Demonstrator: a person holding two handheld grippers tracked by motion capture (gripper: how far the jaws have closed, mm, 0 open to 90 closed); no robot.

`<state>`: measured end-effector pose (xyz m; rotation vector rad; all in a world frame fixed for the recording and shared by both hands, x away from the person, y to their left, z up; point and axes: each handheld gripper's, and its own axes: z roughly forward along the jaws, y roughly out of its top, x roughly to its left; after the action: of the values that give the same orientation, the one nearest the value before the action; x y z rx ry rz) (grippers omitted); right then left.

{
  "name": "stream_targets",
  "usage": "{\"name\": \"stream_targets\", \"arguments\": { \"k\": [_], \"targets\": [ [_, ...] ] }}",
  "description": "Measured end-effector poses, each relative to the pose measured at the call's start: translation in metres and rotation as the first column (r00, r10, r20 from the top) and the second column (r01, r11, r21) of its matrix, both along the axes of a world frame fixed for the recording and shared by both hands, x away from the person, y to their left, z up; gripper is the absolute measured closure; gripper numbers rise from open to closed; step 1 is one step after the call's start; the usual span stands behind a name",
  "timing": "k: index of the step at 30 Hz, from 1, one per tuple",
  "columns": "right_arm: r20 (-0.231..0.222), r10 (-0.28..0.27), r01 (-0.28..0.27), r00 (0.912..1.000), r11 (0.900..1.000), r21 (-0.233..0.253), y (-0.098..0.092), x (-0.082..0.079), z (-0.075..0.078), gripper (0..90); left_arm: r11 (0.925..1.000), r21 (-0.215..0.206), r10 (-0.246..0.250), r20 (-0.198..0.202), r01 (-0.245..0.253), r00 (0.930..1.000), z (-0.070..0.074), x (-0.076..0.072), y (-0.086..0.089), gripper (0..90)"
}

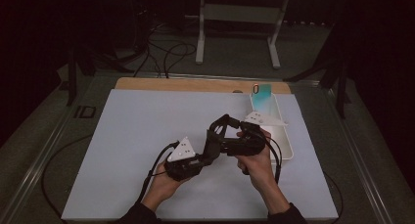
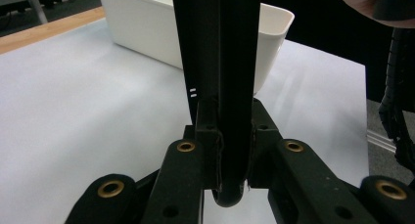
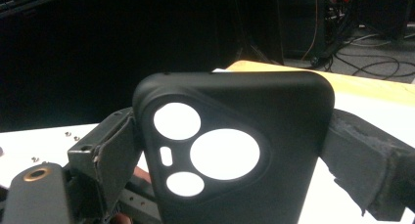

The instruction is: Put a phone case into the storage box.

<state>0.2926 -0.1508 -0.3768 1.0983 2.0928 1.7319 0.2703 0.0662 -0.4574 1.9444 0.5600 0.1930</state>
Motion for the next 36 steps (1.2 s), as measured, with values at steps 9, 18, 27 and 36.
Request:
{"name": "stream_targets", "arguments": {
  "k": [9,18,27,36],
  "targets": [
    [0.023,0.005,-0.005,0.9997,1.000,0.013,0.006,0.000,-0.001,11.5,0.9999,-0.006,-0.010,0.006,0.010,0.9999,-0.001,-0.002,-0.001,80.4],
    [0.040,0.004,-0.003,0.9992,1.000,-0.016,0.006,-0.003,0.001,13.4,1.0000,0.005,0.005,0.018,-0.005,0.9998,-0.001,-0.002,0.001,80.1],
    [0.045,0.007,-0.006,0.9990,1.000,-0.020,0.006,-0.004,0.001,13.8,0.9999,-0.002,-0.010,0.009,0.010,0.9999,-0.001,-0.002,0.001,73.2],
    [0.050,-0.001,0.002,0.9988,1.000,-0.023,0.004,-0.004,0.001,13.8,0.9988,-0.031,0.038,-0.019,-0.039,0.9991,0.000,0.002,0.011,45.0]
  ]
}}
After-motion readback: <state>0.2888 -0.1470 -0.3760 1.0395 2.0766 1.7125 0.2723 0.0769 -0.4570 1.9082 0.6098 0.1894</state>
